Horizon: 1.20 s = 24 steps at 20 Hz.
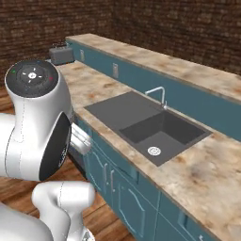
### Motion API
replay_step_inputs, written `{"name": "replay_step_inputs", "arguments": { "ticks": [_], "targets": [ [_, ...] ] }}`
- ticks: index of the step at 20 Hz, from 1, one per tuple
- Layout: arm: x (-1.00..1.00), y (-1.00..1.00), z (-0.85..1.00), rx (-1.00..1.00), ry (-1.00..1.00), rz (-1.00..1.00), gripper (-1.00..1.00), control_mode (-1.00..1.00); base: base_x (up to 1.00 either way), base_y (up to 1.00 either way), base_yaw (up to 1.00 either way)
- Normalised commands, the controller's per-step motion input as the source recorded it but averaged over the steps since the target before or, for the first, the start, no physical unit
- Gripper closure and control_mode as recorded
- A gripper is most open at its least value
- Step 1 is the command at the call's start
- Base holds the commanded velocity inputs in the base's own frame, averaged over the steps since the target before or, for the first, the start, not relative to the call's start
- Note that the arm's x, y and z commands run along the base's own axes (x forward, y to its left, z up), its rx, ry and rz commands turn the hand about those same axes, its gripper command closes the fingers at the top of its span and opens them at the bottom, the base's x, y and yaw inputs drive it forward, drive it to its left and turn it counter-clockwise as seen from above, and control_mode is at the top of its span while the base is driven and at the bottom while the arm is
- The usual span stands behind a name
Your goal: Move the bowls from the cabinet to the plates on the dining table.
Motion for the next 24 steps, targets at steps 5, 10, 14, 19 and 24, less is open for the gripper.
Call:
{"name": "replay_step_inputs", "arguments": {
  "ticks": [5,10,14,19,24],
  "targets": [
    [0.0,0.0,0.0,0.0,0.0,0.0,-1.0,1.0,-0.14,0.43,0.4],
    [0.0,0.0,0.0,0.0,0.0,0.0,-1.0,1.0,-0.13,0.44,0.4],
    [0.0,0.0,0.0,0.0,0.0,0.0,-1.0,1.0,-0.13,0.43,0.4],
    [0.0,0.0,0.0,0.0,0.0,0.0,-1.0,1.0,-0.14,0.44,0.39],
    [0.0,0.0,0.0,0.0,0.0,0.0,-1.0,1.0,-0.15,0.44,0.39]
  ]
}}
